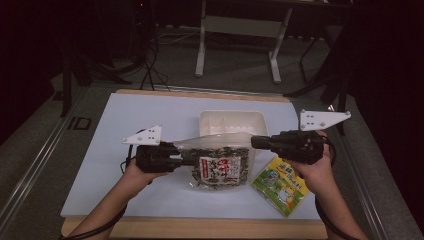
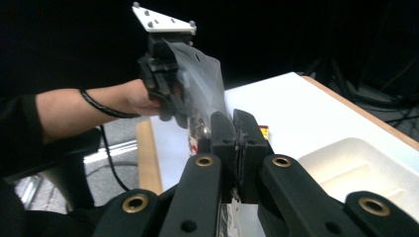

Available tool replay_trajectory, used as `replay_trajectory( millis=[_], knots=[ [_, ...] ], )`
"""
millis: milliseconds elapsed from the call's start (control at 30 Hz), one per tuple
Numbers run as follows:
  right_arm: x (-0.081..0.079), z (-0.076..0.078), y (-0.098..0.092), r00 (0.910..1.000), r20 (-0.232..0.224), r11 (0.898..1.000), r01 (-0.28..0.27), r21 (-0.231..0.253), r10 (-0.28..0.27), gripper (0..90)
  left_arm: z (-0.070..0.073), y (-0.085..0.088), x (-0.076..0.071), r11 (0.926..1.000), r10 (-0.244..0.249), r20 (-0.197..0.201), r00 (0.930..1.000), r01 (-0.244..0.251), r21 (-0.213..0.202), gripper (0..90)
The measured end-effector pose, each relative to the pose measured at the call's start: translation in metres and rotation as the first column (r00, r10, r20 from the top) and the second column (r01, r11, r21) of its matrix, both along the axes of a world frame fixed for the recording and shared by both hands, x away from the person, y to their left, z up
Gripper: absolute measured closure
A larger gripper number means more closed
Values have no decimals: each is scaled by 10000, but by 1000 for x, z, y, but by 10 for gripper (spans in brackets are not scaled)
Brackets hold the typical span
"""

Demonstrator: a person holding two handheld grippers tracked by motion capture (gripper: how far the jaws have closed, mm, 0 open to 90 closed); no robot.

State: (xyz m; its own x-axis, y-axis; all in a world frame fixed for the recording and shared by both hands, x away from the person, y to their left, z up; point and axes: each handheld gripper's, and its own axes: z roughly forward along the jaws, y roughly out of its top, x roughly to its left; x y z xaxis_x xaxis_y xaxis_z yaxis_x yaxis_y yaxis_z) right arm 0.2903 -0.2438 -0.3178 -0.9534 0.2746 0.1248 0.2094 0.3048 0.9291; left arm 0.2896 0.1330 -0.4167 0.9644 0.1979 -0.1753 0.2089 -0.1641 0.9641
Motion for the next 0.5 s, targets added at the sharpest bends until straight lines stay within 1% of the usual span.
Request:
replay_trajectory(
  millis=[100,133,200,267,333,400,500],
  knots=[
    [0,-1,-1,10000,-12,10000,-2,48,2,873,0,0,-1,9999,-76,-133,9999,74,-127,741],
    [1,-2,-2,10000,-12,10000,31,48,-31,859,0,1,-1,9998,-27,-111,9999,25,-191,742],
    [1,-4,-2,9999,-115,10000,39,41,-38,795,1,2,-2,9996,-21,93,10000,24,-294,744],
    [3,-9,-2,9993,-338,9998,-173,46,175,721,2,4,-3,9983,-4,34,10000,6,-577,744],
    [4,-15,-1,9973,-594,9991,-425,41,427,664,4,6,-3,9975,2,135,9999,8,-702,745],
    [5,-23,2,9958,-790,9987,-482,-146,469,640,5,5,-4,9971,-58,160,9999,70,-758,745],
    [8,-36,9,9919,-1078,9966,-716,-405,669,594,7,4,-5,9959,-206,218,9995,224,-871,747]
  ],
)
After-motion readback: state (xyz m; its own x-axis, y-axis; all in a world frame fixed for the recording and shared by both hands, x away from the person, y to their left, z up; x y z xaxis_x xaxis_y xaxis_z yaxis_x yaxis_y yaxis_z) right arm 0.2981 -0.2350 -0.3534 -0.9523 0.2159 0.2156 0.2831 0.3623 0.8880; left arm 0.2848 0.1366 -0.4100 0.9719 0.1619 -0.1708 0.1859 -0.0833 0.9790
